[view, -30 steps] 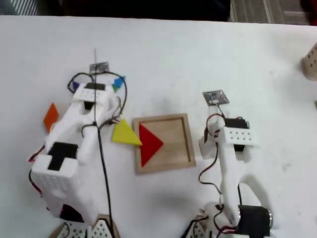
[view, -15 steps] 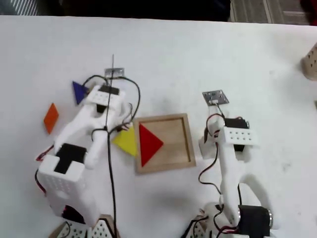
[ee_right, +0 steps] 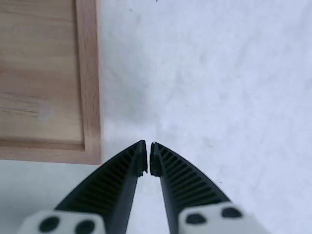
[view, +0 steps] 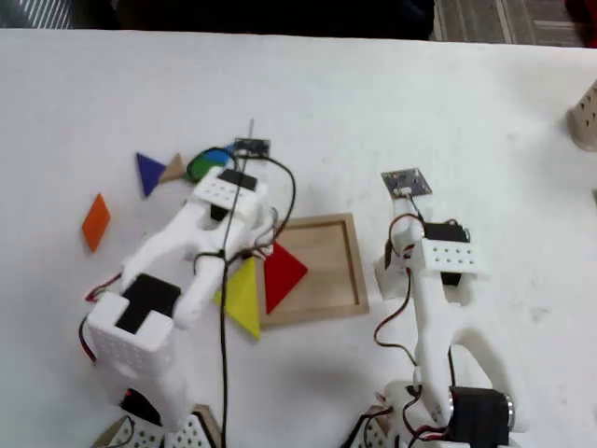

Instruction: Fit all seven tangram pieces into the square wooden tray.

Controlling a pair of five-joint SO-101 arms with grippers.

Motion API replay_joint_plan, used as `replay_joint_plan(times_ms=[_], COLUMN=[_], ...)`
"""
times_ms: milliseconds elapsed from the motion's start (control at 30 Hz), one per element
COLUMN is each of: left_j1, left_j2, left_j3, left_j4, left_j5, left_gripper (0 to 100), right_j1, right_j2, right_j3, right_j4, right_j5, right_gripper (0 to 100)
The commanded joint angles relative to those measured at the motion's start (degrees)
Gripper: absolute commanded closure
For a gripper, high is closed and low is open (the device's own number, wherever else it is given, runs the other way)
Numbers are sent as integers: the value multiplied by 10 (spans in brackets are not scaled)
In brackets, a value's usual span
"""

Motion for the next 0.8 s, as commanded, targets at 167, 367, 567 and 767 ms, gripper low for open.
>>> replay_joint_plan(times_ms=[167,367,567,767], left_j1=[-11,-93,-69,-45], left_j2=[-8,-15,-167,-338], left_j3=[-29,-50,82,229], left_j4=[30,91,32,-33], left_j5=[-1,-185,-253,-249], left_gripper=[976,977,977,914], right_j1=[4,2,2,2], right_j2=[3,4,4,5], right_j3=[-4,5,9,9], right_j4=[-12,-23,-31,-31], right_j5=[7,7,7,7], right_gripper=[978,978,978,978])
